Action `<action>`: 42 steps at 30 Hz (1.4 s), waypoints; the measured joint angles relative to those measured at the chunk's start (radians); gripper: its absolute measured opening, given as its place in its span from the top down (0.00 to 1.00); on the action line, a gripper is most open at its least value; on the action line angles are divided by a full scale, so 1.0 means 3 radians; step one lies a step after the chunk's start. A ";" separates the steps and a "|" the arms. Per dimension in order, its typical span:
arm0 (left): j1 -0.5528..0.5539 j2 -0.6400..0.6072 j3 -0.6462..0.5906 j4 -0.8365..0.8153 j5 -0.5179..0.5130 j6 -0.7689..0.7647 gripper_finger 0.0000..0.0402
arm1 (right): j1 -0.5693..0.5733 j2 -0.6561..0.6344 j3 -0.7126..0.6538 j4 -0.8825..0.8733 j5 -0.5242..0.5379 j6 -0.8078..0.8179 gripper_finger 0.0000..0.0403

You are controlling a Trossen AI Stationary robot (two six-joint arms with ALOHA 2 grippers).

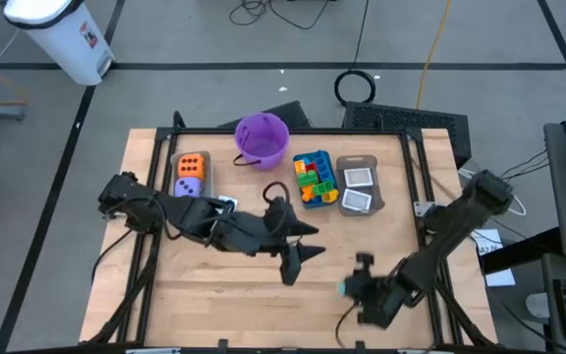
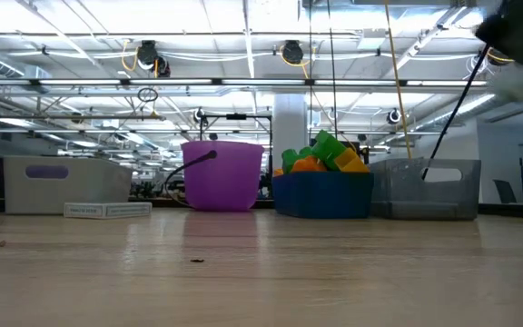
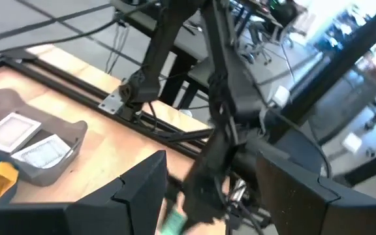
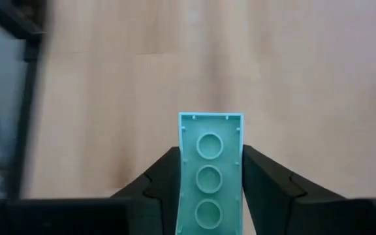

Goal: Pick & Place Toys
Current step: Put the light blue game piece into the blue bin

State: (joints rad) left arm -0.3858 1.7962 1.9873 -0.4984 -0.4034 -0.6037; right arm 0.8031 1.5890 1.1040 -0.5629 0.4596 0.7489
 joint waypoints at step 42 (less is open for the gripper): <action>0.1899 0.0738 -0.0001 0.0151 0.2068 -0.0510 0.48 | -0.2526 -0.1801 0.0002 0.0061 0.0089 -0.2400 0.68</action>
State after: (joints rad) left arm 0.1840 2.0176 1.9869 -0.4532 0.2169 -0.7567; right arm 0.0452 1.0488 1.1046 -0.5445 0.4863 0.0288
